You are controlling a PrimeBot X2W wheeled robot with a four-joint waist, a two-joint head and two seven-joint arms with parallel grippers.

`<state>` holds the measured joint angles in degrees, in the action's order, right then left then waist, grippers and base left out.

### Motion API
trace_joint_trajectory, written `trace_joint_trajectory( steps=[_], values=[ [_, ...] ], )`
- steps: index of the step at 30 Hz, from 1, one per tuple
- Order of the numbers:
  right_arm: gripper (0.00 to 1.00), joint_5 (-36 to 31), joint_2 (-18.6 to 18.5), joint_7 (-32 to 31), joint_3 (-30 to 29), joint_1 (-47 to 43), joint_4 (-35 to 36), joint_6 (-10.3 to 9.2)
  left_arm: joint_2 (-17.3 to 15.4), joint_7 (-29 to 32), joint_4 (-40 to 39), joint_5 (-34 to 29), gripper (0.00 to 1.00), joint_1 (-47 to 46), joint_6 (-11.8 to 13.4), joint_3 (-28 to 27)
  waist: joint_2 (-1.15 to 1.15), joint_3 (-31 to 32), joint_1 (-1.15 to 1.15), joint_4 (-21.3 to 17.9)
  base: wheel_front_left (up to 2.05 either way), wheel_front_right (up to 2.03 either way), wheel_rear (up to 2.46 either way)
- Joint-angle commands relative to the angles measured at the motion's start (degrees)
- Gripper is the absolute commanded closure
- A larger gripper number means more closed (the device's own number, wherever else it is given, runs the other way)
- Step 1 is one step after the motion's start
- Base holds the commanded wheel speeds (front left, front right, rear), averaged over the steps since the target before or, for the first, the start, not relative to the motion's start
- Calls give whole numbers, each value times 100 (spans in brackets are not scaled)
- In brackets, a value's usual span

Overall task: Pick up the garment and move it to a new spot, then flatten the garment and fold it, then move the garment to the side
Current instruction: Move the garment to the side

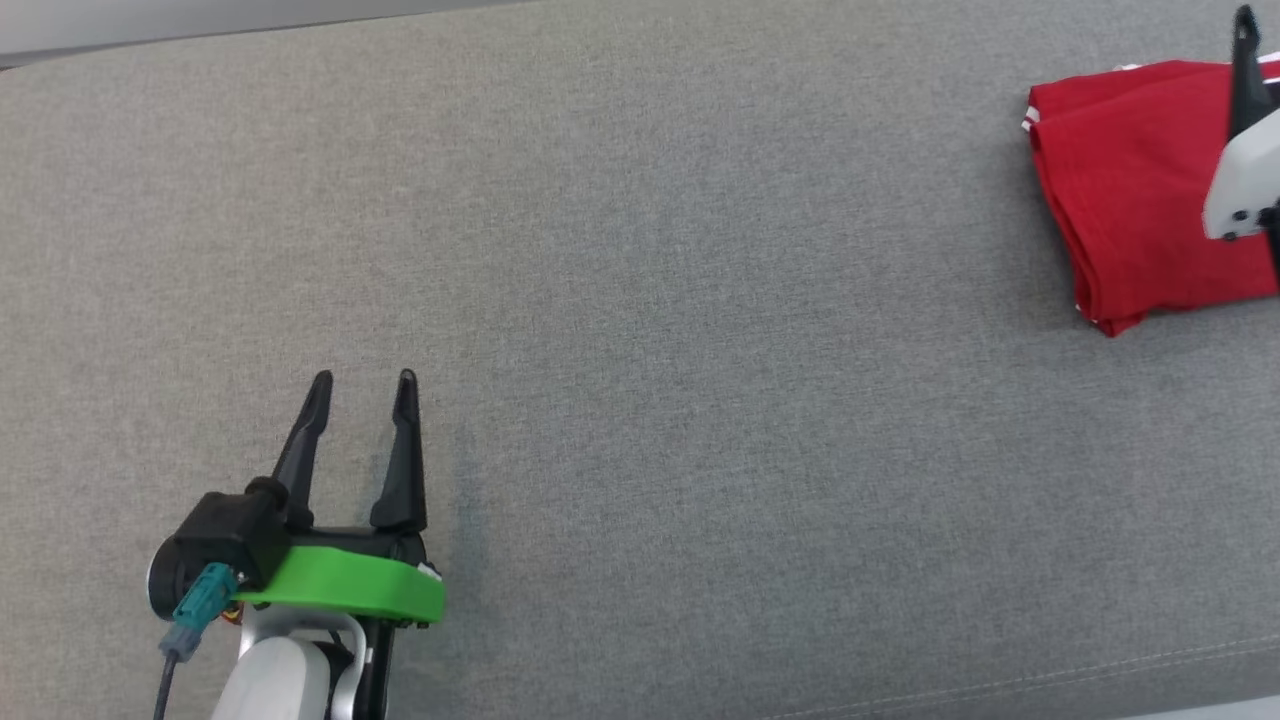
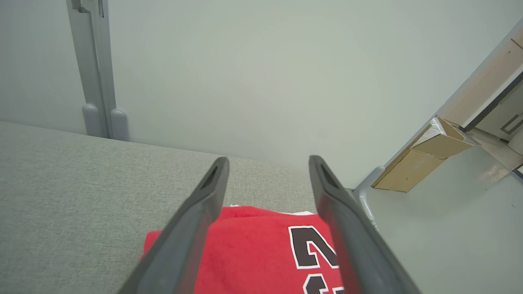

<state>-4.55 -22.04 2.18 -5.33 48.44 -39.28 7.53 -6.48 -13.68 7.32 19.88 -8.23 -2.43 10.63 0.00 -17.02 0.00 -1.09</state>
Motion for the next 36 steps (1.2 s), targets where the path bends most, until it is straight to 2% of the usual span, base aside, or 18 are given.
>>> trace_joint_trajectory(
  steps=[1,9,19,26,36],
  values=[
    [0,131,139,87,113,-182,65,-9,-20,-45,45,57,0,-97,58,-101,0,283,0,-101,0,0,0],
    [0,645,919,526,429,-1052,474,-9,31,-122,446,256,0,37,166,-451,0,917,0,-112,0,0,0],
    [0,697,1725,967,460,-2482,1199,-9,122,-153,779,407,0,484,129,-747,0,1419,0,-31,0,0,0],
    [0,676,1899,1108,513,-3423,1819,-9,117,-155,870,169,0,795,256,-781,0,1633,0,13,0,0,0],
    [0,1340,1909,1225,941,-4277,2261,-9,211,-152,735,-1,0,1081,283,-831,0,1767,0,34,0,0,0]
  ],
)
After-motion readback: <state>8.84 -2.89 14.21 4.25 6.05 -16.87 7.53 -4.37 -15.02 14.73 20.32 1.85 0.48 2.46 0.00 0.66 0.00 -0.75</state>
